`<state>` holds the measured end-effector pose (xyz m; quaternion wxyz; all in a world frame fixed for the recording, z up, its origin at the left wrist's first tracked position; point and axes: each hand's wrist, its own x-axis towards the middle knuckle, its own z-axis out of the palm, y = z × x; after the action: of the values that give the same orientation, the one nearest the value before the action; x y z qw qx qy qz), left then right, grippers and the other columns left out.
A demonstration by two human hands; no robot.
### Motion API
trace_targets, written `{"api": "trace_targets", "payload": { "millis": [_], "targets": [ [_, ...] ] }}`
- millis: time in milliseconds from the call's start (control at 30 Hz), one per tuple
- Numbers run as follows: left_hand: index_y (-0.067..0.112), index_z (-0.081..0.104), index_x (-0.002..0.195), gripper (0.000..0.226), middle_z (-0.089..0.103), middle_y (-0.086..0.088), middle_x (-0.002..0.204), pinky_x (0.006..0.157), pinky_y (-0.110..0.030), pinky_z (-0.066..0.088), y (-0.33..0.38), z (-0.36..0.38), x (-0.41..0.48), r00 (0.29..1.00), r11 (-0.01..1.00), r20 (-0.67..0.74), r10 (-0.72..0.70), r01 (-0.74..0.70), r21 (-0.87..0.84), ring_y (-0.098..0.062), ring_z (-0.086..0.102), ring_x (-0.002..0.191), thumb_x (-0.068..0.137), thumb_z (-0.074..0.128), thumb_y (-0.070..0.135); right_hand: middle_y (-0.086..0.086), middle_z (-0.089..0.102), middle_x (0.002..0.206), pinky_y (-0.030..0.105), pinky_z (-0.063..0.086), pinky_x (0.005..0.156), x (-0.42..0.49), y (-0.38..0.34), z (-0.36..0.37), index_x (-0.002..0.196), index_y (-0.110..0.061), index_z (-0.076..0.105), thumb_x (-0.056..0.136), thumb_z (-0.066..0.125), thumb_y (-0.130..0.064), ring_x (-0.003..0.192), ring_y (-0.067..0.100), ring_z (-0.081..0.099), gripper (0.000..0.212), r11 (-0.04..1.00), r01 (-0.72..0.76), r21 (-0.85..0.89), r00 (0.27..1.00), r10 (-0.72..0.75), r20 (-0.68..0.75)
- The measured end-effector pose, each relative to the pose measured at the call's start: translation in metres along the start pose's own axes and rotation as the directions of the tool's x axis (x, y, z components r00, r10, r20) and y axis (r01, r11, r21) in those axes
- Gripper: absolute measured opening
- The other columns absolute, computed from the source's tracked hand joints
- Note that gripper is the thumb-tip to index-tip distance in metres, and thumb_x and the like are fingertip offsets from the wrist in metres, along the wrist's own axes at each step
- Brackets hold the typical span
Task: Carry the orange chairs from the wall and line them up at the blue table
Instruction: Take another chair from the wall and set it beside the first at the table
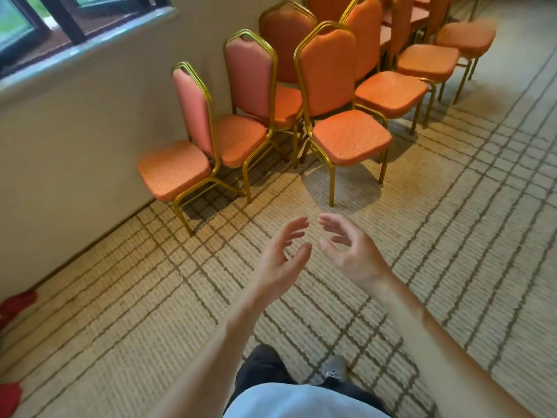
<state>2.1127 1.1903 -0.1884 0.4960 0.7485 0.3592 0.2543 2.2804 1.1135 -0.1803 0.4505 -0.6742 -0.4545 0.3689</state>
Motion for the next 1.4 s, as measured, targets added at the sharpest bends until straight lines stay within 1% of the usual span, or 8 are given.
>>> {"api": "trace_targets", "payload": {
  "millis": [267,500,700,867,967,1067,1200,1400],
  "targets": [
    [0.024,0.049,0.146,0.047,0.058,0.013,0.141,0.11,-0.039,0.047,-0.034,-0.037,0.108,1.0,1.0,-0.021,-0.016,0.016,0.017,-0.006,0.054,0.13,0.101,0.061,0.024,-0.02,0.06,0.133,0.03,0.044,0.11,0.124,0.004,0.007,0.137,-0.032,0.056,0.096,0.066,-0.022,0.126,-0.004,0.052,0.044,0.999,-0.007,-0.033,0.999,0.009,0.049],
    [0.023,0.051,0.144,0.045,0.059,0.012,0.139,0.111,-0.041,0.047,-0.064,-0.09,0.235,0.998,0.998,-0.054,-0.02,0.017,-0.063,-0.002,0.056,0.128,0.101,0.062,0.023,-0.021,0.06,0.13,0.014,0.044,0.101,0.249,-0.03,0.019,0.132,-0.035,0.057,0.097,0.065,-0.018,0.123,-0.01,0.051,0.04,0.994,-0.021,-0.104,0.997,0.028,0.068],
    [0.024,0.052,0.143,0.043,0.06,0.014,0.137,0.11,-0.031,0.047,-0.081,-0.151,0.31,0.997,0.998,-0.073,-0.008,0.003,-0.066,0.0,0.056,0.126,0.102,0.062,0.022,-0.015,0.061,0.133,0.02,0.046,0.106,0.347,-0.057,0.036,0.137,-0.026,0.057,0.097,0.065,-0.018,0.125,-0.005,0.054,0.042,0.994,0.027,-0.108,0.999,-0.023,0.044],
    [0.031,0.05,0.145,0.044,0.059,0.017,0.139,0.11,-0.029,0.046,-0.1,-0.192,0.356,0.993,0.995,-0.1,-0.07,0.062,-0.078,0.001,0.055,0.128,0.103,0.061,0.026,-0.015,0.059,0.136,0.009,0.043,0.098,0.418,-0.065,0.054,0.139,-0.027,0.056,0.098,0.064,-0.02,0.126,-0.004,0.052,0.042,0.993,0.029,-0.118,0.994,-0.016,0.111],
    [0.029,0.052,0.143,0.041,0.062,0.015,0.136,0.107,-0.032,0.05,-0.111,-0.209,0.391,0.975,0.981,-0.173,-0.142,0.116,-0.155,0.0,0.059,0.123,0.103,0.061,0.025,-0.02,0.057,0.137,0.019,0.044,0.102,0.467,-0.063,0.062,0.138,-0.036,0.055,0.099,0.063,-0.027,0.126,-0.006,0.051,0.041,0.995,0.027,-0.101,0.989,-0.012,0.15],
    [0.026,0.054,0.142,0.039,0.064,0.012,0.134,0.103,-0.031,0.053,-0.119,-0.224,0.431,0.952,0.961,-0.228,-0.203,0.149,-0.231,-0.001,0.063,0.119,0.103,0.06,0.022,-0.019,0.06,0.135,0.023,0.045,0.103,0.52,-0.061,0.068,0.136,-0.034,0.057,0.099,0.063,-0.024,0.125,-0.004,0.054,0.038,1.0,0.019,-0.023,0.988,-0.015,0.155],
    [0.027,0.054,0.141,0.039,0.063,0.012,0.134,0.104,-0.029,0.052,-0.136,-0.243,0.497,0.939,0.967,-0.265,-0.22,0.174,-0.188,0.0,0.061,0.12,0.103,0.059,0.021,-0.018,0.061,0.134,0.019,0.046,0.102,0.603,-0.057,0.073,0.134,-0.031,0.058,0.099,0.062,-0.02,0.124,-0.004,0.055,0.037,0.999,0.03,0.028,0.977,-0.035,0.208],
    [0.03,0.055,0.139,0.038,0.063,0.014,0.133,0.102,-0.024,0.05,-0.154,-0.276,0.584,0.899,0.968,-0.361,-0.247,0.211,-0.138,0.001,0.059,0.121,0.103,0.059,0.022,-0.014,0.06,0.135,0.024,0.048,0.104,0.727,-0.065,0.09,0.136,-0.029,0.056,0.099,0.062,-0.017,0.125,-0.003,0.054,0.04,0.997,0.066,0.044,0.94,-0.077,0.333]
  ]
}}
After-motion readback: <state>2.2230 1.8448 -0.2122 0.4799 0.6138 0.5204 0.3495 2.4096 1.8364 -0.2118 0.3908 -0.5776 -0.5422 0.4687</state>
